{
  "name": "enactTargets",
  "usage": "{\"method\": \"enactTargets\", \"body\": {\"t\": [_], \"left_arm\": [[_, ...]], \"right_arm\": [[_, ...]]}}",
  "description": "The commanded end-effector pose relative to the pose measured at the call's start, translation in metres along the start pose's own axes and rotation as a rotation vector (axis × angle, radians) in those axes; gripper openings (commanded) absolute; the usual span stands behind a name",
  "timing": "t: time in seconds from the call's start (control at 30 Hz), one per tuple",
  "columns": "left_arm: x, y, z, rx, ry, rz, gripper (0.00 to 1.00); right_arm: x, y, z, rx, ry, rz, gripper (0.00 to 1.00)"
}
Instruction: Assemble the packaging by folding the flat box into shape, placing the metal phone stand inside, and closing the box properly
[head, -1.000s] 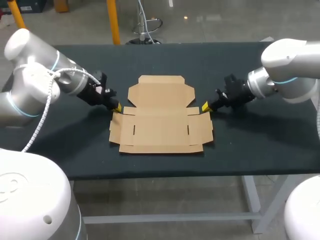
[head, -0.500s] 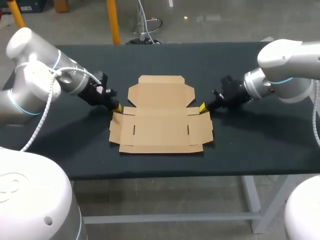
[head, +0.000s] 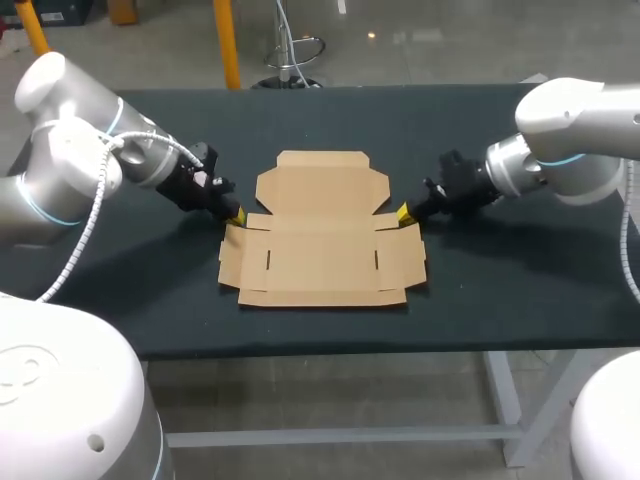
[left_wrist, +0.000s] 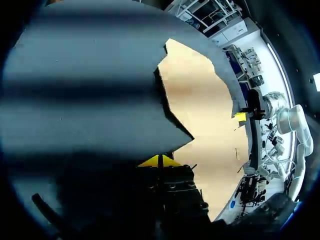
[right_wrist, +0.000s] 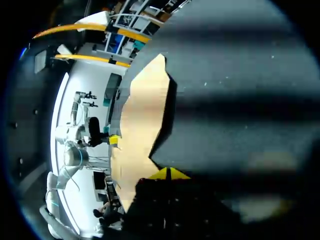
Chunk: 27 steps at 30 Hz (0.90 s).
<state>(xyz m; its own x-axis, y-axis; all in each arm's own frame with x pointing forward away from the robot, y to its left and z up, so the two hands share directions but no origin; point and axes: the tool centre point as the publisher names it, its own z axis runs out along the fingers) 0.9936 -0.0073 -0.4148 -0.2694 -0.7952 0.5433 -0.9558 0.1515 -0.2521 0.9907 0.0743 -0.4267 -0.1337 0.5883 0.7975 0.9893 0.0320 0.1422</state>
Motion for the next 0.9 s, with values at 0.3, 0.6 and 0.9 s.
{"method": "enactTargets", "body": {"t": [0.3,0.6,0.9], "left_arm": [[0.004,0.007,-0.003,-0.009,0.028,0.002,0.0],[0.013,0.012,-0.005,-0.02,0.055,0.011,0.0],[0.015,0.008,0.0,-0.036,0.069,0.013,0.0]], "right_arm": [[0.003,0.004,0.005,0.008,0.018,-0.01,0.0],[0.006,0.005,0.005,0.01,0.018,-0.017,0.0],[0.007,0.004,0.006,0.014,0.016,-0.013,0.0]]}}
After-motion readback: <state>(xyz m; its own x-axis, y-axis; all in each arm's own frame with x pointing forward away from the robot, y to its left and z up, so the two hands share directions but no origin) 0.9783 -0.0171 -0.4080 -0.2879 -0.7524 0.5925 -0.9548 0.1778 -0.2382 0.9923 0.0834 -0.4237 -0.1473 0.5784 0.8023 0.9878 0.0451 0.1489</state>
